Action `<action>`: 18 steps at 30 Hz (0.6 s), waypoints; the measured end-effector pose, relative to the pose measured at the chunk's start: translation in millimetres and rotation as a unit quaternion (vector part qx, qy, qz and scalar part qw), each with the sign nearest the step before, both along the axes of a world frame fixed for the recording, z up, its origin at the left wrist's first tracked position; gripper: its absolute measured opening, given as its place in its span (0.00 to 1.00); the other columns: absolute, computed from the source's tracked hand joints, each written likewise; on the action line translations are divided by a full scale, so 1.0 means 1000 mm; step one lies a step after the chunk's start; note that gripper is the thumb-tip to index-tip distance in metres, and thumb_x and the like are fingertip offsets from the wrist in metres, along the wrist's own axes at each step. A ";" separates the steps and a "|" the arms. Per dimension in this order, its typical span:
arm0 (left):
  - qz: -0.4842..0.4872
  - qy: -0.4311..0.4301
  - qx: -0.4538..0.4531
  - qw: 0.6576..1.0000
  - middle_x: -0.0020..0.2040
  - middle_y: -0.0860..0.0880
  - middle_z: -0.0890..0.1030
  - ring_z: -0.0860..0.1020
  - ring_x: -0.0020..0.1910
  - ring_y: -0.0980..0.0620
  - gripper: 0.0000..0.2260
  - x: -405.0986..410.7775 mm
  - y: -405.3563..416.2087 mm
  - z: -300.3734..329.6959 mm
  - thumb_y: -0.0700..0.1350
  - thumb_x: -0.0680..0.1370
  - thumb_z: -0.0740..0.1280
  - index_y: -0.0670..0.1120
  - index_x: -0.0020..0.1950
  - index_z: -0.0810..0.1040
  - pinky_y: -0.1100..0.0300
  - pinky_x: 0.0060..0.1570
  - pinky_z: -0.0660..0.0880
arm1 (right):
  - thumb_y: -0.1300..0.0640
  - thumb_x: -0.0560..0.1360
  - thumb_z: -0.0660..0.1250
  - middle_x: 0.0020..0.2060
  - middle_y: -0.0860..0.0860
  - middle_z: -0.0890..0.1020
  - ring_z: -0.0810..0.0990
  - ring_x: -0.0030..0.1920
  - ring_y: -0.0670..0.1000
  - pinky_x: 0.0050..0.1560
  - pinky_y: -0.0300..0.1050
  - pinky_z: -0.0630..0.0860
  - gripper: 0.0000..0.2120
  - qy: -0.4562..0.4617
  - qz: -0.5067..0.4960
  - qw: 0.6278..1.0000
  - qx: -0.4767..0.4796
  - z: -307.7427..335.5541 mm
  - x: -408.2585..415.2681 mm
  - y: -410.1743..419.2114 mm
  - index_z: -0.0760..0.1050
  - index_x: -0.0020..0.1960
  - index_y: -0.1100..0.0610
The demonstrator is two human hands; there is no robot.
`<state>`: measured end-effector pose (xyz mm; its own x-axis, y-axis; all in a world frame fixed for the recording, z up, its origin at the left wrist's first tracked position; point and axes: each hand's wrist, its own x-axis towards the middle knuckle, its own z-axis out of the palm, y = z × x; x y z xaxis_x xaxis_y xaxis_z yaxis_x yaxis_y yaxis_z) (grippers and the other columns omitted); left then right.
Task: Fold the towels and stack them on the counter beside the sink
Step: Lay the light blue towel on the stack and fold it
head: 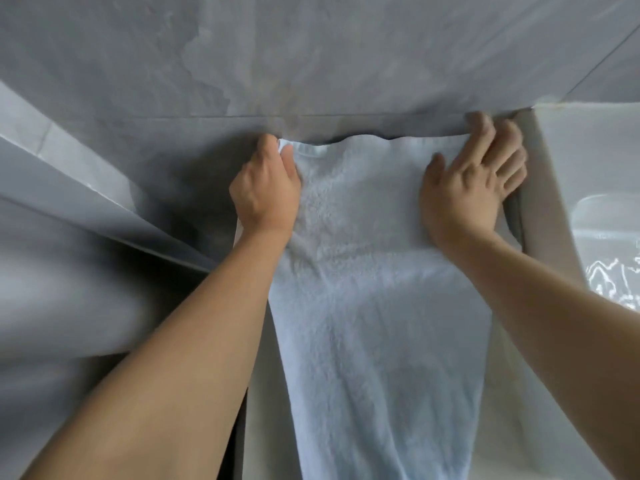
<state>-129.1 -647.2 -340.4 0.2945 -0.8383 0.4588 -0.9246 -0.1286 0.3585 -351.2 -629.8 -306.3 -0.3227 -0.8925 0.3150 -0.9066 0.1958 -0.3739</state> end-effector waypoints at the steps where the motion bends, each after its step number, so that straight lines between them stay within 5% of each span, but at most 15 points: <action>1: -0.003 0.004 -0.005 1.000 0.37 0.41 0.82 0.81 0.34 0.37 0.10 0.001 0.000 -0.001 0.47 0.81 0.65 0.40 0.49 0.78 0.56 0.32 0.63 | 0.51 0.76 0.61 0.69 0.58 0.67 0.64 0.67 0.59 0.67 0.51 0.53 0.23 0.031 0.075 0.997 -0.011 -0.003 0.006 0.005 0.66 0.70 0.54; 4: -0.010 0.019 0.000 1.000 0.37 0.41 0.82 0.81 0.35 0.38 0.11 0.003 0.002 -0.002 0.48 0.82 0.63 0.41 0.51 0.77 0.56 0.33 0.64 | 0.48 0.78 0.59 0.67 0.55 0.71 0.68 0.65 0.59 0.67 0.51 0.57 0.20 0.070 0.256 0.963 0.040 -0.020 0.005 0.010 0.70 0.68 0.54; 10: 0.018 0.088 0.048 0.995 0.45 0.44 0.82 0.80 0.44 0.39 0.11 0.005 0.003 0.010 0.49 0.83 0.61 0.43 0.56 0.74 0.54 0.39 0.64 | 0.48 0.78 0.56 0.69 0.52 0.70 0.67 0.68 0.56 0.74 0.52 0.54 0.22 0.061 0.232 0.970 0.034 -0.034 0.005 0.009 0.70 0.70 0.51; 13: 0.027 0.080 -0.019 0.996 0.55 0.44 0.78 0.77 0.53 0.40 0.12 0.000 0.019 0.031 0.39 0.77 0.63 0.42 0.60 0.74 0.52 0.48 0.66 | 0.48 0.77 0.54 0.68 0.52 0.71 0.67 0.68 0.56 0.75 0.54 0.52 0.21 0.064 0.232 0.970 0.034 -0.033 0.005 0.011 0.70 0.68 0.52; 16: -0.134 0.025 -0.046 0.990 0.63 0.40 0.75 0.74 0.61 0.40 0.20 -0.018 0.042 0.032 0.35 0.73 0.62 0.41 0.64 0.76 0.49 0.61 0.68 | 0.49 0.77 0.54 0.68 0.53 0.71 0.67 0.68 0.57 0.75 0.58 0.52 0.22 0.073 0.229 0.970 0.041 -0.036 0.006 0.008 0.70 0.68 0.52; 18: -0.238 0.008 0.047 0.970 0.70 0.41 0.73 0.70 0.69 0.40 0.20 -0.024 0.051 0.021 0.42 0.77 0.59 0.41 0.68 0.74 0.44 0.70 0.65 | 0.49 0.76 0.54 0.68 0.52 0.70 0.66 0.68 0.56 0.74 0.60 0.52 0.22 0.074 0.219 0.972 0.036 -0.036 0.006 0.006 0.69 0.68 0.52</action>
<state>-152.9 -596.7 -319.0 -0.1304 -0.9192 0.3716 -0.8812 0.2792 0.3814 -345.6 -623.5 -342.4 0.1382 -0.9555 0.2606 -0.9517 -0.2009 -0.2320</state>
